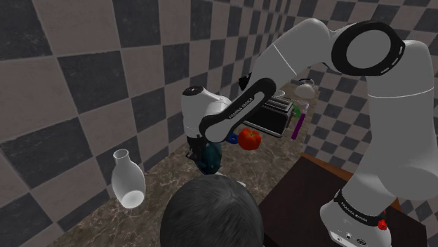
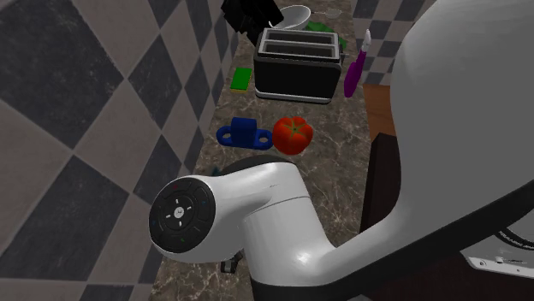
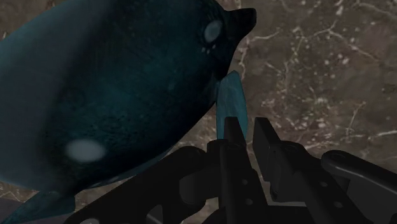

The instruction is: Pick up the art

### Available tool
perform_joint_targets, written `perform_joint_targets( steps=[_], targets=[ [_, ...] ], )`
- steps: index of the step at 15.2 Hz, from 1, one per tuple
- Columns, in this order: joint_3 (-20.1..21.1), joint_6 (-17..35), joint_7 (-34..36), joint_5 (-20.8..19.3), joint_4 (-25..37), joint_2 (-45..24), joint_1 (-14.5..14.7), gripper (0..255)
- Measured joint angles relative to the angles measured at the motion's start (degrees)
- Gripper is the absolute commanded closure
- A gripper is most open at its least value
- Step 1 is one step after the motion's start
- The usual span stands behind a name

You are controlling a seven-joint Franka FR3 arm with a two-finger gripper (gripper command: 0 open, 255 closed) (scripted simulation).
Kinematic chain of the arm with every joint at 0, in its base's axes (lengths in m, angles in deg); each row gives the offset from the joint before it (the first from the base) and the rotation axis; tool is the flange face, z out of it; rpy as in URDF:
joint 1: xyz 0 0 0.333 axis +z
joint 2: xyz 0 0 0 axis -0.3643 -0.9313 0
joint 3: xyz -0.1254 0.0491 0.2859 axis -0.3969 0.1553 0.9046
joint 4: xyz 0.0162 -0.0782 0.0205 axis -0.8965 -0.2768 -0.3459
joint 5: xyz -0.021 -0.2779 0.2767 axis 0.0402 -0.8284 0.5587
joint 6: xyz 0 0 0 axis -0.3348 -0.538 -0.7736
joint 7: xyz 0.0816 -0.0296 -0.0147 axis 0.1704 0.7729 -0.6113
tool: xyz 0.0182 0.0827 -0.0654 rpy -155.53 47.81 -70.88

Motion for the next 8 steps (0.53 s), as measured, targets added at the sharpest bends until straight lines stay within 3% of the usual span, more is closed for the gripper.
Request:
perform_joint_targets(
  steps=[8],
  targets=[
    [0.2, -0.6, -0.3, 0.3, -0.1, 0.7, -0.2, 255]
  ],
)
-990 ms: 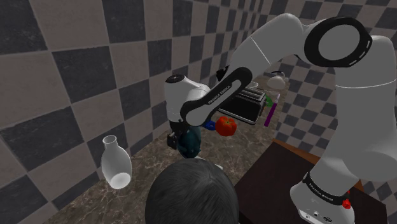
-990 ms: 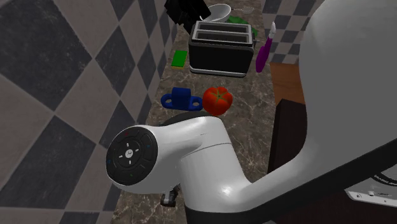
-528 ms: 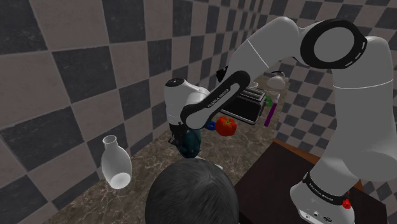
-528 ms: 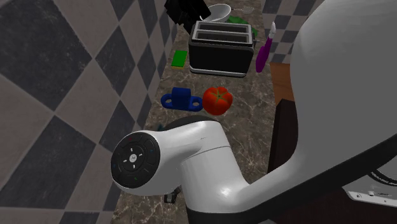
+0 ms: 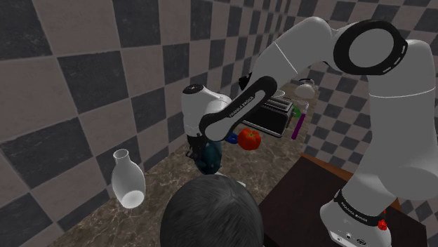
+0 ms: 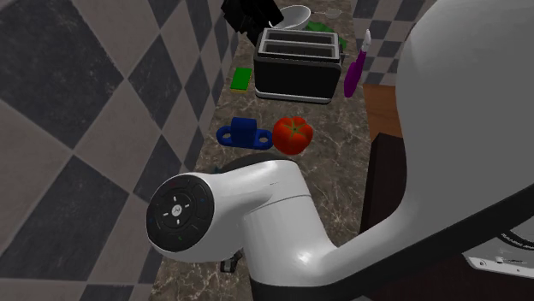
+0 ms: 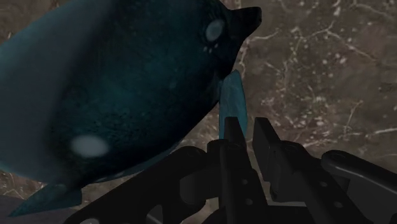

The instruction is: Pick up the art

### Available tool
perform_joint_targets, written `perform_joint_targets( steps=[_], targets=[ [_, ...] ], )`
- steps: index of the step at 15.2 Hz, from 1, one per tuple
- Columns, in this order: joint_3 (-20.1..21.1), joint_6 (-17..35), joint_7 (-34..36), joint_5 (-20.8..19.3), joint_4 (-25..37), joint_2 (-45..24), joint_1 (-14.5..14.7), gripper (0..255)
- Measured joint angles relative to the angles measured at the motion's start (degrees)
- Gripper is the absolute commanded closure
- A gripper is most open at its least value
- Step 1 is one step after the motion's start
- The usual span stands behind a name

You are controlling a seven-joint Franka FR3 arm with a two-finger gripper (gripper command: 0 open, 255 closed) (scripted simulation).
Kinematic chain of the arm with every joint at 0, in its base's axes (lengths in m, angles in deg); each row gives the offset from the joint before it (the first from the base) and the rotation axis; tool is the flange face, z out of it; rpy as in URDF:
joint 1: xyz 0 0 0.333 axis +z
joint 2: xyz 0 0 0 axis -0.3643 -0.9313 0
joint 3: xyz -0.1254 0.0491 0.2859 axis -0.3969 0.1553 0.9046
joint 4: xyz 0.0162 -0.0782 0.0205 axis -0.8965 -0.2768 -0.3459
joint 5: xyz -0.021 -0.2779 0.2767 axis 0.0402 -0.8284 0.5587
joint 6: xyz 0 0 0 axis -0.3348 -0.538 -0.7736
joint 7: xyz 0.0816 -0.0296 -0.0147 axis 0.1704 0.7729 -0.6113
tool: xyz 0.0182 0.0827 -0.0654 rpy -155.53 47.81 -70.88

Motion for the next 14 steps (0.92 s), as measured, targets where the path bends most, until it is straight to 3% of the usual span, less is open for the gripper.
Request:
perform_joint_targets(
  steps=[14],
  targets=[
    [1.9, -7.4, -2.8, 3.5, 0.4, 7.3, -1.2, 255]
  ],
)
